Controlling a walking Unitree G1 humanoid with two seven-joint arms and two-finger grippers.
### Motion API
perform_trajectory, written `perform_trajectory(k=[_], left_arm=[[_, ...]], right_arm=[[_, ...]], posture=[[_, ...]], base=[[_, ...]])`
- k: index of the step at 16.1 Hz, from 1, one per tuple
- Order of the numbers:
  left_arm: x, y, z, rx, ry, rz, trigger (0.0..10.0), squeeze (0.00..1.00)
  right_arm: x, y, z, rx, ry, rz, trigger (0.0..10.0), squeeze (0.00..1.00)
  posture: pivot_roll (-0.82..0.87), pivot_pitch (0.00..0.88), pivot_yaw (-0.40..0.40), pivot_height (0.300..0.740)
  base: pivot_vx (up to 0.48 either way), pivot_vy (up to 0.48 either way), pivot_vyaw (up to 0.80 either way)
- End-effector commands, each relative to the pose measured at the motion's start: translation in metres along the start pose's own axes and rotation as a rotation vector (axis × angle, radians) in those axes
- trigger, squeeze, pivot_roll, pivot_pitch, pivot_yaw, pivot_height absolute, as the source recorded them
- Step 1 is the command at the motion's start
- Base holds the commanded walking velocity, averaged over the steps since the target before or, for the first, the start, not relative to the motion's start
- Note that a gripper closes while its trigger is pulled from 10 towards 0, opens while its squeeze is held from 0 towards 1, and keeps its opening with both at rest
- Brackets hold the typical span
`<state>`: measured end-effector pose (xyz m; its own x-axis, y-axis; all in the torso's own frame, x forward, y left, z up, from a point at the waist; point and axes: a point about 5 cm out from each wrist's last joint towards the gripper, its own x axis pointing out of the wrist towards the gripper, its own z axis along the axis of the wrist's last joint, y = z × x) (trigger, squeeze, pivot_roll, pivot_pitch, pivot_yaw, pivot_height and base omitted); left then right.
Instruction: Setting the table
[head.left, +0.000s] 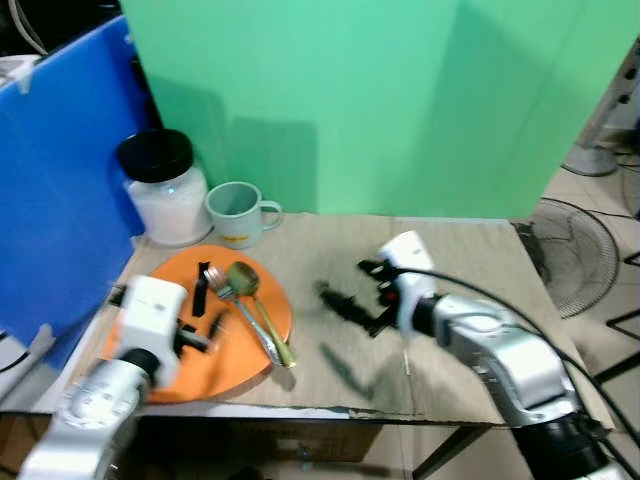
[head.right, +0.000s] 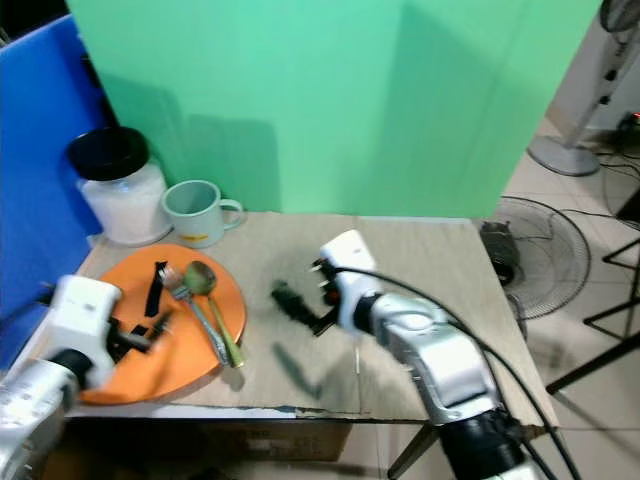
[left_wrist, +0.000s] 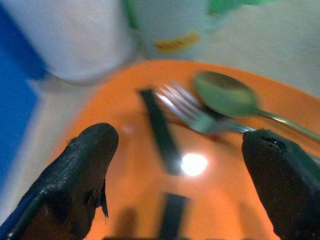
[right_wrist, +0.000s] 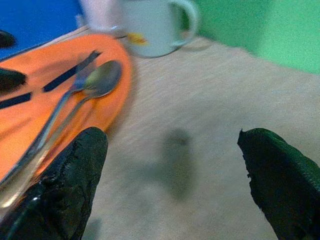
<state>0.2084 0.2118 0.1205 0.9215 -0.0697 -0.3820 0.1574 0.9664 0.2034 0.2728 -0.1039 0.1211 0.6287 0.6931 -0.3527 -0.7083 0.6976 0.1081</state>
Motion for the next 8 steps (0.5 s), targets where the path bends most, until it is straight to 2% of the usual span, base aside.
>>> perform_trajectory(k=[1,3,8], left_arm=[[-0.005,0.018,0.001,0.04,0.017,0.114,10.0,0.0],[-0.012,0.039,-0.008,0.108,0.097,0.227,10.0,0.0],[-0.014,0.061,-0.038,0.119,0.236,0.299,10.0,0.0]], right_arm=[[-0.005,-0.001,0.008,-0.011,-0.048,0.009,10.0,1.0],[-0.006,-0.004,0.008,-0.032,-0.043,0.009,10.0,1.0],[-0.005,-0.003,0.012,-0.056,-0.056,0.027,10.0,1.0]], posture=[[-0.05,0.0,0.016,0.74],[-0.04,0.0,0.011,0.74],[-0.04,0.0,0.002,0.74]], base=[[0.0,0.0,0.0],[0.0,0.0,0.0],[0.0,0.0,0.0]])
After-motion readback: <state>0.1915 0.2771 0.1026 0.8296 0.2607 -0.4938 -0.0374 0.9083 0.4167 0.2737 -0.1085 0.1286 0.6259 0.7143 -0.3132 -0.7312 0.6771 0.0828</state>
